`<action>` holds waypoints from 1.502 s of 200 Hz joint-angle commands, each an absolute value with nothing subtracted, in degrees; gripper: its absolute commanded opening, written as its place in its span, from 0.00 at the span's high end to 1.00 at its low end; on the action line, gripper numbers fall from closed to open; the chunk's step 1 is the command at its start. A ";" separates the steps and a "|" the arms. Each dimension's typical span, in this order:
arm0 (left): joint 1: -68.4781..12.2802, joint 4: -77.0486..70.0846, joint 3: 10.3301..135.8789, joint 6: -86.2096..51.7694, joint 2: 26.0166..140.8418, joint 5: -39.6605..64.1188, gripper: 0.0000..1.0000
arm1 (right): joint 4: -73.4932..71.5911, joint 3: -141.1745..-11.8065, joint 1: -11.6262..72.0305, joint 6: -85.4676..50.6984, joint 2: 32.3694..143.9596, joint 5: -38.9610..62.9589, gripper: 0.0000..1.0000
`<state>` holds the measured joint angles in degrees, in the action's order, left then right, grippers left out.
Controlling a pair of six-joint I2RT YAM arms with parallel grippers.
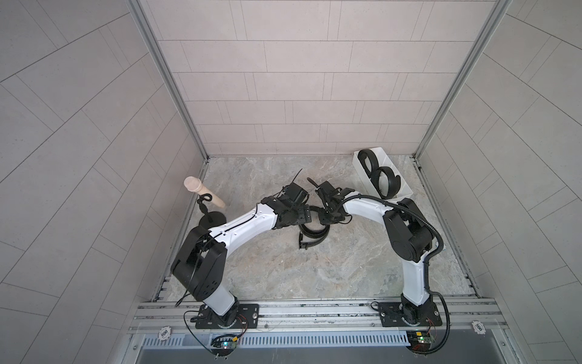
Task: Place the belts into the storage roll
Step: Roll the belt at the center of the board.
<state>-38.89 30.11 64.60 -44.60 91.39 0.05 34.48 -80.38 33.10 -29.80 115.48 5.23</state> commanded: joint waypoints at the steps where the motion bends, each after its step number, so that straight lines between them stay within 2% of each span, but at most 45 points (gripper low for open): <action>1: -41.42 30.61 60.96 -47.42 91.80 0.00 0.12 | 42.95 -77.69 32.77 -29.22 117.51 2.38 1.00; 59: -43.58 30.34 59.26 -48.32 95.59 -2.04 0.34 | 42.71 -77.60 32.71 -29.11 117.16 2.46 1.00; 113: -43.59 30.47 61.67 -48.16 101.64 -3.01 0.49 | 42.67 -77.34 32.78 -28.70 117.41 2.47 1.00; 123: -43.51 30.82 61.74 -48.32 102.64 -3.25 0.60 | 42.92 -77.34 32.74 -28.40 117.51 2.31 1.00; 138: -43.18 31.57 61.40 -48.59 102.62 -4.91 0.87 | 43.87 -77.64 32.77 -27.31 117.75 1.83 1.00; 152: -41.98 32.08 60.51 -48.86 101.54 -6.32 1.00 | 45.87 -78.28 32.70 -25.48 118.29 0.26 1.00; 198: -33.66 32.14 57.98 -46.17 99.71 -8.66 1.00 | 51.75 -77.79 30.17 -18.66 118.75 -5.18 0.86; 248: -29.18 33.26 59.85 -42.64 103.79 -9.32 1.00 | 56.26 -79.82 27.85 -14.68 119.62 -9.81 0.84; 300: -26.24 32.09 54.53 -42.45 101.03 -9.24 1.00 | 57.57 -81.53 24.12 -12.89 120.84 -10.51 0.82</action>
